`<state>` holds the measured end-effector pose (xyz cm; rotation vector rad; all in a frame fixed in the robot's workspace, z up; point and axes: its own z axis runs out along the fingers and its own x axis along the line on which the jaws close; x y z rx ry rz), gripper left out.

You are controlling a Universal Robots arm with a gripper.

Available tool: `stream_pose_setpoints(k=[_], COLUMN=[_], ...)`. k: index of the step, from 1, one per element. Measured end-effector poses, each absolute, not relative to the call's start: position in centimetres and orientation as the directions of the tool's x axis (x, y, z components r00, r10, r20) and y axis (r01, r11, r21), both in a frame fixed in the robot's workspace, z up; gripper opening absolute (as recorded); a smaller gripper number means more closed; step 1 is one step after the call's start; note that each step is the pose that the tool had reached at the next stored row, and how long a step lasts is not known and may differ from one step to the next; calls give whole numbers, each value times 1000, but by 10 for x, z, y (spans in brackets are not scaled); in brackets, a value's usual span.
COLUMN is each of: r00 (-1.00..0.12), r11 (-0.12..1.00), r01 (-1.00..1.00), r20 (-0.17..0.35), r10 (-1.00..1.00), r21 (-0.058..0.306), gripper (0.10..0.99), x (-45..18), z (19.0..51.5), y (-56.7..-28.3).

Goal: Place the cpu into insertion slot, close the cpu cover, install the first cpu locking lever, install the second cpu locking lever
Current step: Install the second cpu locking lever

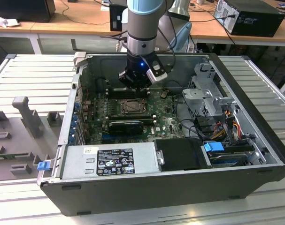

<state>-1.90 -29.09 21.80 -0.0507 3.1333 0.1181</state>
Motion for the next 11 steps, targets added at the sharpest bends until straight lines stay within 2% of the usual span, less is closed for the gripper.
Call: stream_pose_setpoints(k=[11], r00=[-999], r11=[997], r01=[-32], r20=[-7], r10=[-31], r21=[72], gripper=[106], x=[-19], z=[219], y=[-298])
